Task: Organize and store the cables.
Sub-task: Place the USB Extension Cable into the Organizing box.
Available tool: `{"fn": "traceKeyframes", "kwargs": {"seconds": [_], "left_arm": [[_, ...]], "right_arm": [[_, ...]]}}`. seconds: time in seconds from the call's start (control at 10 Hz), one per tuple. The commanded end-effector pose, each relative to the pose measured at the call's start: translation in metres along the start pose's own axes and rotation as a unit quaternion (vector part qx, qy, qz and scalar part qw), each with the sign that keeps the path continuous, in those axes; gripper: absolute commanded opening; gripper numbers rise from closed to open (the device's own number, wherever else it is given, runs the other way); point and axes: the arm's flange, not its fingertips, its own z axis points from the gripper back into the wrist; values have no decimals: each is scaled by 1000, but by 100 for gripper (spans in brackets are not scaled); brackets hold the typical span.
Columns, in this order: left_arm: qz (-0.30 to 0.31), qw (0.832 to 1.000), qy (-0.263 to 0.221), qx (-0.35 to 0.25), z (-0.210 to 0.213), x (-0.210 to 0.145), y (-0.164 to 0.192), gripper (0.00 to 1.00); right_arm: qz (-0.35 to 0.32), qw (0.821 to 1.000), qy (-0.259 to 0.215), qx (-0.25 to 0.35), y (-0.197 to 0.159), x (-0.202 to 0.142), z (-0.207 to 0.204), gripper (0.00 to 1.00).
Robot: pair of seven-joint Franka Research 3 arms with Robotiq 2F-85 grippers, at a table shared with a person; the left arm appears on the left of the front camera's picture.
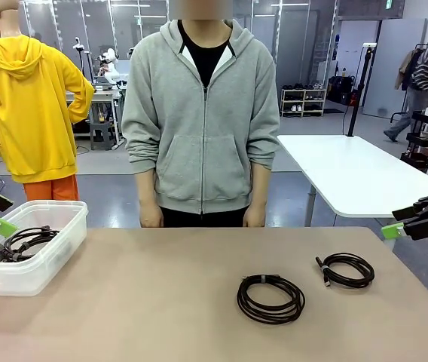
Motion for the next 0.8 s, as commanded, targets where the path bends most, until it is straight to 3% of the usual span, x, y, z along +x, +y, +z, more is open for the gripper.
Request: {"fn": "traceKeyframes", "kwargs": {"seconds": [0.0,0.5,0.7], "left_arm": [[10,1000,8,-3,3,5,2,94],[10,1000,8,-3,3,5,2,94],[10,1000,8,-3,3,5,2,94]], "right_arm": [[10,1000,0,4,2,-3,2,100],[0,1000,0,0,0,0,0,100],[131,988,82,7,11,31,-12,100]]}}
